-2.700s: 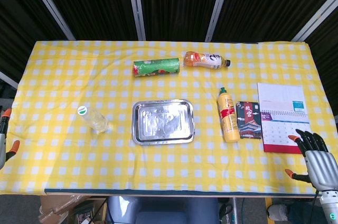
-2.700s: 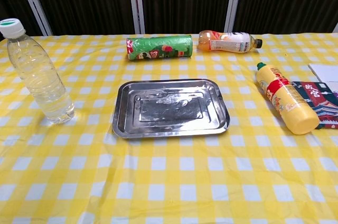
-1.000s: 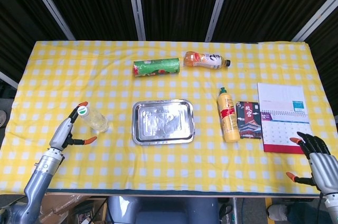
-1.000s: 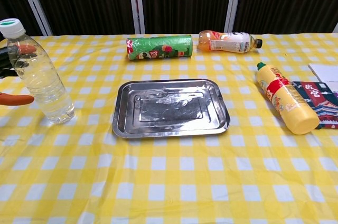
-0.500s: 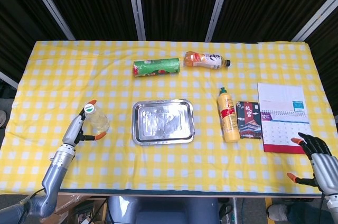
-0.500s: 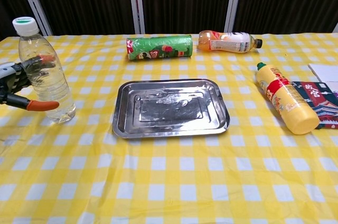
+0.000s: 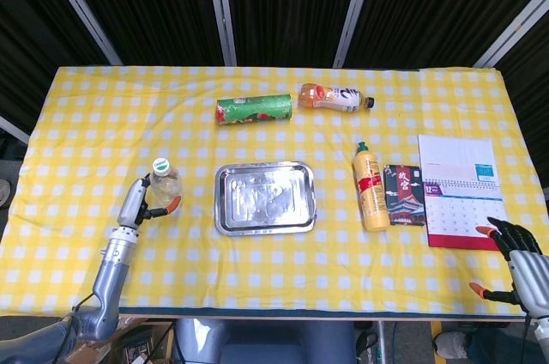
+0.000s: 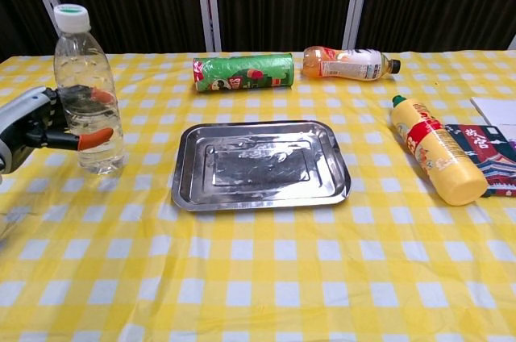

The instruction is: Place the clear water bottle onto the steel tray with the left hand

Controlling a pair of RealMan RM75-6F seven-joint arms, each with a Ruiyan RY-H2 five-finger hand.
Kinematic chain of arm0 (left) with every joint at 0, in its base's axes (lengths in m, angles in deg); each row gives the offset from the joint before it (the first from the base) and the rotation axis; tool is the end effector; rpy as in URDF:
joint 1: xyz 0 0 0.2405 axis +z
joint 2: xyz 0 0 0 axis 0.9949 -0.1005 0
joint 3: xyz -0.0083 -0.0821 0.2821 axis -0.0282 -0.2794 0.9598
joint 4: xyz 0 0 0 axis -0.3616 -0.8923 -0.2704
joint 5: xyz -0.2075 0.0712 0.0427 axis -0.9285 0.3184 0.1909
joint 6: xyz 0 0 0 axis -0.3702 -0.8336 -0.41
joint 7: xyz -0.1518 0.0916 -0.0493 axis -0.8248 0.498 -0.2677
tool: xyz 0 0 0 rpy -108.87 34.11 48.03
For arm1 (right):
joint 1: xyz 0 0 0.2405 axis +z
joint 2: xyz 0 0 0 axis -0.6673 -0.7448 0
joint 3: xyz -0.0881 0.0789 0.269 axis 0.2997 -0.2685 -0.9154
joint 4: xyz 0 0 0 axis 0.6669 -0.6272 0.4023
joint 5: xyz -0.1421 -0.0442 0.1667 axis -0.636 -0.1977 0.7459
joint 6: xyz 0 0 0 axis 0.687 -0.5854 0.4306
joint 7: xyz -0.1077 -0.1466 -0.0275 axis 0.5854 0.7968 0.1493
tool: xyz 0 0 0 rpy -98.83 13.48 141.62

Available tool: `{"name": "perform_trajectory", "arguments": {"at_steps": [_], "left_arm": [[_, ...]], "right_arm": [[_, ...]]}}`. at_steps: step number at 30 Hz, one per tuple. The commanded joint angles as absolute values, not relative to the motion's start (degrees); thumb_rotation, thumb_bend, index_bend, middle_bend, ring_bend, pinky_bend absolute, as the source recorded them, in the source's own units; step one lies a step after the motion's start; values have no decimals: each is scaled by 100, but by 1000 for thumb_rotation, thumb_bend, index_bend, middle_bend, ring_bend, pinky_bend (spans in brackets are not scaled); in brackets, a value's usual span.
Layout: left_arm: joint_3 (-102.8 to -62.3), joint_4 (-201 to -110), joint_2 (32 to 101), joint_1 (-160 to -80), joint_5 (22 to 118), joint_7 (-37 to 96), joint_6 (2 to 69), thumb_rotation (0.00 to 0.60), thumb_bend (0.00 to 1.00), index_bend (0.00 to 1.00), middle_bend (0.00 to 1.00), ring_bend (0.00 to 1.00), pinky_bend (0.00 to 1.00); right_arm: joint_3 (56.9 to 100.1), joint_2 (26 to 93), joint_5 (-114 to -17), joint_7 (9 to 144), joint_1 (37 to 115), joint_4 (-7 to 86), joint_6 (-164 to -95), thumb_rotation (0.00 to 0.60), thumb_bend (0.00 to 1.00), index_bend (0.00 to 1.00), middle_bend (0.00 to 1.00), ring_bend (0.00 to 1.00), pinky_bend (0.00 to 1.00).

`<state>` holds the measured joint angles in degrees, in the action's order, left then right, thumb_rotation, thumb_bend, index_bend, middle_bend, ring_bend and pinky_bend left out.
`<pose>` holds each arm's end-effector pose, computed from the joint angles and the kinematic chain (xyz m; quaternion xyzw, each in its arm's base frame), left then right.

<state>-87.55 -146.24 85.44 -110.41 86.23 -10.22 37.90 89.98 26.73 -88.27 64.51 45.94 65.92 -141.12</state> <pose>-0.2710 0.3756 -0.0514 -0.4190 -0.6187 -0.5882 0.3094 -0.3582 -0.1979 0.1965 0.5832 -0.5054 0.3471 0.5329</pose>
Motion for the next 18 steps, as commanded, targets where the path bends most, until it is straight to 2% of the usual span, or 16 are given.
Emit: {"name": "perform_trajectory", "arguments": {"at_steps": [1, 9, 16, 18], "left_arm": [[-8899, -15111, 8253, -10911, 8750, -1286, 4190, 600, 571, 598, 604, 346, 427], [-8758, -16916, 6976, -10718, 9094, -1201, 4272, 600, 539, 572, 599, 355, 434], [-8647, -18587, 5772, -10764, 9346, -1115, 3920, 600, 526, 554, 589, 350, 427], [-8603, -19109, 5395, -10607, 9348, -944, 4084, 600, 525, 553, 588, 349, 426]], "right_arm": [[8994, 2666, -8842, 6439, 4594, 6605, -14127, 600, 158, 213, 98, 61, 45], [9017, 2700, -8880, 6556, 4626, 6647, -14060, 600, 158, 213, 98, 61, 45], [9016, 2751, -8836, 6650, 4686, 6671, -13936, 600, 157, 213, 98, 61, 45], [9012, 2752, -8825, 6660, 4686, 6678, -13939, 600, 158, 213, 98, 61, 45]]}}
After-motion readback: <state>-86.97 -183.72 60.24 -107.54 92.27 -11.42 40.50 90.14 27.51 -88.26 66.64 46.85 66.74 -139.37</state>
